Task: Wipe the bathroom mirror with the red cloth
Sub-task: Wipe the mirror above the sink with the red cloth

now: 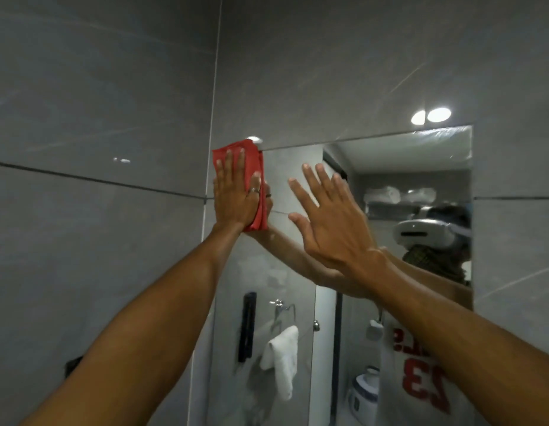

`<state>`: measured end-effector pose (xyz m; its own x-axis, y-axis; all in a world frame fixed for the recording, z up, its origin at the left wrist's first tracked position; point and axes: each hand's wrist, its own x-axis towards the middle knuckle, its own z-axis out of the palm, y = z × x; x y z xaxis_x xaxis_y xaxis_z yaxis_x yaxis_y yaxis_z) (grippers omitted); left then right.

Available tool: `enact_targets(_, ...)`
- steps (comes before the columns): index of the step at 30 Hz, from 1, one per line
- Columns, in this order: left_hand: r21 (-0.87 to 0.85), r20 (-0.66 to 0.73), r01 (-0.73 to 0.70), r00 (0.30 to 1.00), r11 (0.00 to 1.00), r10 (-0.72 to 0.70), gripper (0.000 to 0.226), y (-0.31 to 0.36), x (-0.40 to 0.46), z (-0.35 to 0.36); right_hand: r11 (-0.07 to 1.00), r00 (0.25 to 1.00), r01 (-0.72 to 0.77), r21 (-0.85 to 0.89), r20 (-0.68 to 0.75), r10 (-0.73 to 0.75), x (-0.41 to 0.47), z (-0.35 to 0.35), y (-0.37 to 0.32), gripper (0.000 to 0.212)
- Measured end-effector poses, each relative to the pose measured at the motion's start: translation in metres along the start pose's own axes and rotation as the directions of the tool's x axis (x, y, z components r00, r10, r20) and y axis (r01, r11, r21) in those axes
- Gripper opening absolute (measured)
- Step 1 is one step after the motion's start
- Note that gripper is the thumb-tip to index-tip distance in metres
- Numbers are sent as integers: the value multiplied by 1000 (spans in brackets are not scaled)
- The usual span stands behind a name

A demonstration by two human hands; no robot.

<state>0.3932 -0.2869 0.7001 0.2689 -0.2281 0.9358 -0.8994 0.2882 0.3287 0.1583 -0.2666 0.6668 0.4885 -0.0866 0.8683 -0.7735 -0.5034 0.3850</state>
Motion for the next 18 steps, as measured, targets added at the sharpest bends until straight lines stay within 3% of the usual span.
enact_targets(7,-44,-4,60,998,997,-61,71,1,-19,3,996,996,73,-42,59,-70,-21,0,-24,68)
enact_targets(18,44,73,-17,997,999,13,76,-50,-226,31,997,972,75,17,222,-77,-107,4,-77,69)
